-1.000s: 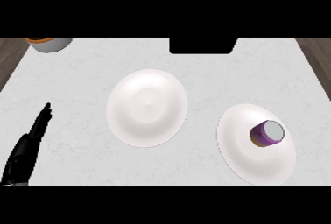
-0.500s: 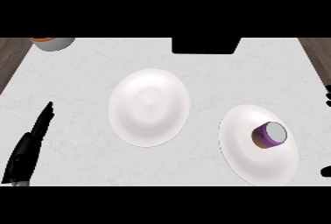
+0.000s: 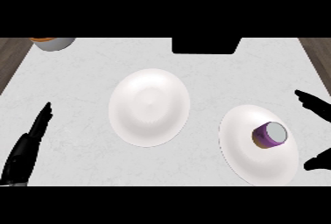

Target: Pick the can from the plate and place it in the plate

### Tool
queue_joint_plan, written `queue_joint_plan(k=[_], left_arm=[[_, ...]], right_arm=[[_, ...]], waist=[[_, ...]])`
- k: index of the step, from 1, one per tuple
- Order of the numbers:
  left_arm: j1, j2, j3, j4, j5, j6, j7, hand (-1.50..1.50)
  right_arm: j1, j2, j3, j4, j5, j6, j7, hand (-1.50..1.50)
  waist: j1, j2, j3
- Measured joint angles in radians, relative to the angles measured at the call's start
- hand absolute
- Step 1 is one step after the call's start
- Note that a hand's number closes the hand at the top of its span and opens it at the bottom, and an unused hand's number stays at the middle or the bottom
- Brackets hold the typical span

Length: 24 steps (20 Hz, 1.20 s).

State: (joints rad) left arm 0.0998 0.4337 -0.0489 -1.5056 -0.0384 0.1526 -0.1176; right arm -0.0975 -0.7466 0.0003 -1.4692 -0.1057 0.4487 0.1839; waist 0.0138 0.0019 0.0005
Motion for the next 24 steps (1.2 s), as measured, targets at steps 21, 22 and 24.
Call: queue_joint_plan(k=[21, 22, 24], left_arm=[[-0.003, -0.087, 0.092, 0.0, -0.095, -0.082, -0.004, 0.0], [-0.004, -0.09, 0.102, 0.012, -0.093, -0.092, -0.014, 0.0], [-0.01, -0.101, 0.108, -0.004, -0.101, -0.098, 0.005, 0.0]], right_arm=[[-0.119, 0.195, 0.028, 0.301, 0.352, 0.12, -0.195, -1.5], [-0.111, 0.204, 0.025, 0.295, 0.363, 0.118, -0.198, -1.5], [-0.125, 0.22, 0.016, 0.314, 0.382, 0.121, -0.206, -1.5]], waist=[[-0.008, -0.002, 0.0], [-0.009, -0.002, 0.0], [-0.009, -0.002, 0.0]])
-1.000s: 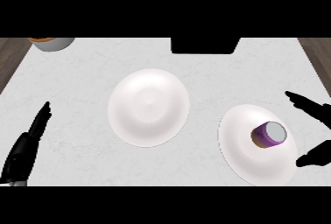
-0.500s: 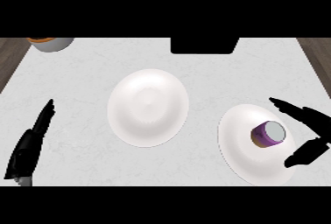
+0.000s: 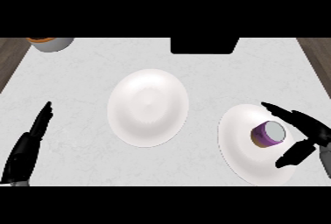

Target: Pick the can from the plate and place it in the plate

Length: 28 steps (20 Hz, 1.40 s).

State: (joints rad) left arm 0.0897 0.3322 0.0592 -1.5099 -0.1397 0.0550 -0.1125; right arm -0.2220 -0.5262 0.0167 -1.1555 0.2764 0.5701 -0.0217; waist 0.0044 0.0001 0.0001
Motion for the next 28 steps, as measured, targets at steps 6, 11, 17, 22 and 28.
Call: queue_joint_plan(k=[6, 11, 17, 22, 28], left_arm=[[-0.021, -0.022, 0.027, 0.031, -0.03, -0.018, -0.017, 0.0], [-0.001, -0.04, 0.037, -0.011, -0.047, -0.037, 0.005, 0.0], [-0.017, -0.041, 0.021, -0.026, -0.051, -0.074, -0.01, 0.0], [-0.07, -0.049, -0.03, -0.039, -0.061, -0.104, -0.022, 0.0], [-0.119, -0.058, -0.065, -0.04, -0.075, -0.115, -0.025, 0.0]], right_arm=[[-0.014, 0.046, -0.016, 0.042, 0.055, -0.001, -0.047, 1.5], [-0.017, 0.064, -0.042, 0.083, 0.088, -0.02, -0.13, 1.5], [-0.206, 0.09, 0.058, 0.086, 0.2, -0.03, -0.185, 1.5], [-0.417, 0.075, 0.198, 0.052, 0.317, 0.001, -0.272, 1.5], [-0.599, 0.062, 0.253, 0.106, 0.398, -0.061, -0.418, 1.5]], waist=[[-0.001, 0.0, 0.0], [-0.001, 0.0, 0.0], [0.08, 0.018, 0.001], [0.215, 0.056, 0.001], [0.255, 0.084, 0.005]])
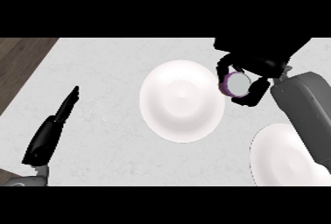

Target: Pick the can from the plate and place it in the plate

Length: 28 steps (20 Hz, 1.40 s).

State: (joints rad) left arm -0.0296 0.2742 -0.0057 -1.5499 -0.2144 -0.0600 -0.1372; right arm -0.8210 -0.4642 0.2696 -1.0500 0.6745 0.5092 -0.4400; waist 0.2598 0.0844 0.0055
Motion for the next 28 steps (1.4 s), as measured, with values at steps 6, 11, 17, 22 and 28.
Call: queue_joint_plan(k=[6, 11, 17, 22, 28], left_arm=[[-0.027, -0.009, -0.006, 0.009, -0.007, 0.007, 0.011, 0.0], [-0.036, -0.014, -0.004, 0.019, -0.014, 0.017, 0.019, 0.0], [-0.034, -0.016, 0.005, 0.035, -0.016, 0.026, 0.023, 0.0], [-0.032, -0.013, 0.022, 0.05, -0.014, 0.033, 0.035, 0.0], [-0.016, -0.009, 0.041, 0.073, -0.012, 0.04, 0.024, 0.0]], right_arm=[[-0.12, 0.016, -0.042, 0.097, -0.001, -0.119, -0.166, 1.5], [-0.196, 0.028, -0.115, 0.175, -0.07, -0.184, -0.332, 1.5], [-0.269, 0.05, -0.132, 0.26, -0.162, -0.188, -0.455, 1.5], [-0.326, 0.076, -0.093, 0.311, -0.209, -0.18, -0.501, 1.5], [-0.373, 0.144, -0.021, 0.371, -0.247, -0.176, -0.525, 1.5]], waist=[[-0.01, 0.006, 0.002], [-0.028, 0.004, 0.002], [-0.052, -0.008, 0.0], [-0.08, -0.023, -0.003], [-0.116, -0.038, -0.005]])
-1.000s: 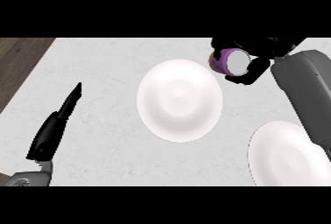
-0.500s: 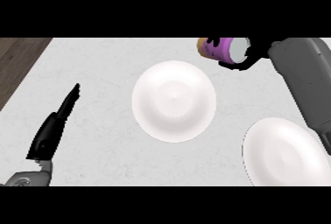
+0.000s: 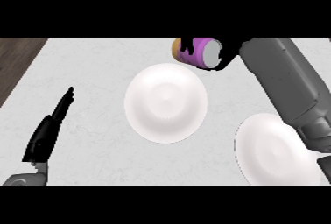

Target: Pick the can from the plate and place it in the plate

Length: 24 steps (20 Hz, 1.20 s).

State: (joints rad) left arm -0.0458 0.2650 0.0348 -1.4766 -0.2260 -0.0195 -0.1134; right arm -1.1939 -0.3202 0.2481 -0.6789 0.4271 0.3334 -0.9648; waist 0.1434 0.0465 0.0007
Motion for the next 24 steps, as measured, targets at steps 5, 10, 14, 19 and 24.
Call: queue_joint_plan(k=[5, 10, 14, 19, 24], left_arm=[[0.02, 0.02, 0.032, 0.007, 0.018, -0.008, -0.01, 0.0], [0.039, 0.024, 0.048, 0.004, 0.023, -0.005, -0.009, 0.0], [0.071, 0.02, 0.052, -0.009, 0.017, 0.004, -0.013, 0.0], [0.094, 0.018, 0.058, -0.013, 0.018, 0.005, -0.027, 0.0], [0.078, 0.015, 0.058, 0.005, 0.011, 0.008, -0.037, 0.0]], right_arm=[[-0.037, 0.072, 0.073, 0.052, -0.008, 0.008, 0.004, 1.5], [-0.068, 0.157, 0.168, 0.104, 0.028, 0.0, 0.007, 1.5], [-0.047, 0.228, 0.247, 0.141, 0.076, -0.035, -0.007, 1.5], [-0.031, 0.291, 0.326, 0.195, 0.111, -0.055, -0.017, 1.5], [0.017, 0.313, 0.379, 0.234, 0.048, -0.037, 0.036, -1.5]], waist=[[-0.029, -0.013, -0.001], [-0.052, -0.021, -0.001], [-0.07, -0.027, -0.001], [-0.078, -0.028, -0.001], [-0.069, -0.028, -0.002]])
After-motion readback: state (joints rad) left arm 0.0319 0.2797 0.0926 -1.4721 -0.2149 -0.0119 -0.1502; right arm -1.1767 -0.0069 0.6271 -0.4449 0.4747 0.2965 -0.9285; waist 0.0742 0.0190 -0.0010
